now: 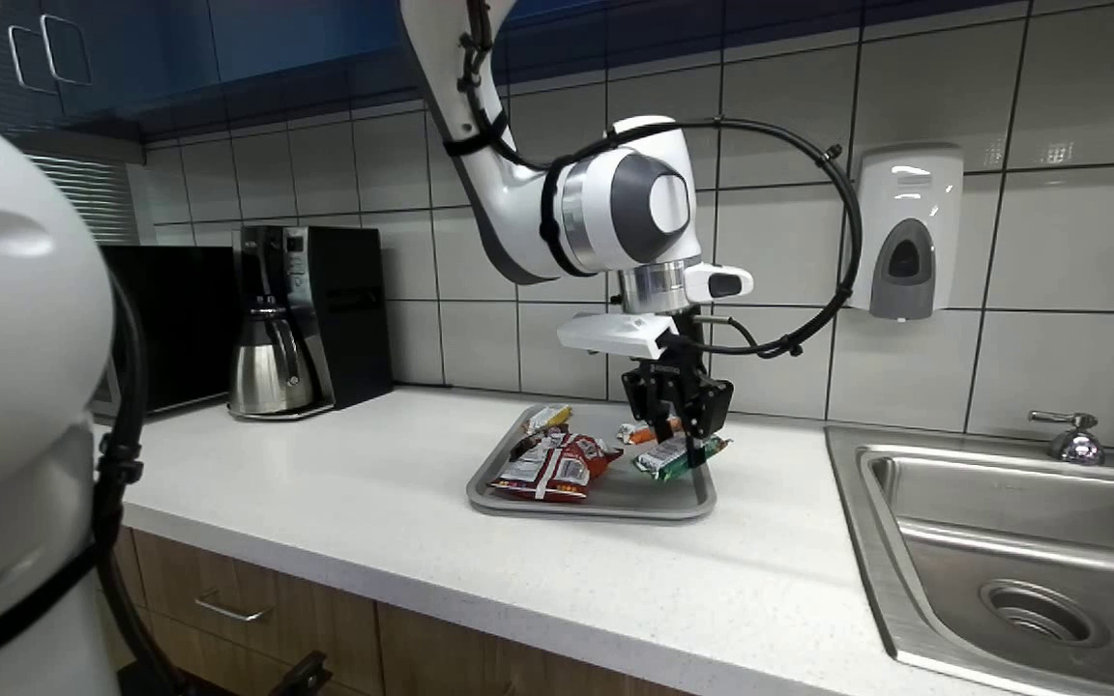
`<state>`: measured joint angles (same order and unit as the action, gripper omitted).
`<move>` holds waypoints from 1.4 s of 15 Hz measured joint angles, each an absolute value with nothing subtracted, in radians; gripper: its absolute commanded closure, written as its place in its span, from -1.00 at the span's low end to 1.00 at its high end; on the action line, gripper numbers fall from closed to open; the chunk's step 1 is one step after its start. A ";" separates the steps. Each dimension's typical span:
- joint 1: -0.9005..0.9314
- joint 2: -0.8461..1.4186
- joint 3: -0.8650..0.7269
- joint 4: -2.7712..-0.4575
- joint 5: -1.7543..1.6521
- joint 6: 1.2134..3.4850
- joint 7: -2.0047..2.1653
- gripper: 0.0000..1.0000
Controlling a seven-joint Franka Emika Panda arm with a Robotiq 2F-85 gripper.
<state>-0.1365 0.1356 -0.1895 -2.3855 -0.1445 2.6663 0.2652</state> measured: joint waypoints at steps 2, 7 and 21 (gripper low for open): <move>-0.126 0.175 -0.189 -2.357 -0.146 2.666 0.258 0.67; -0.090 0.247 -0.189 -2.312 -0.161 2.668 0.256 0.67; -0.076 0.327 -0.190 -2.238 -0.159 2.668 0.256 -0.79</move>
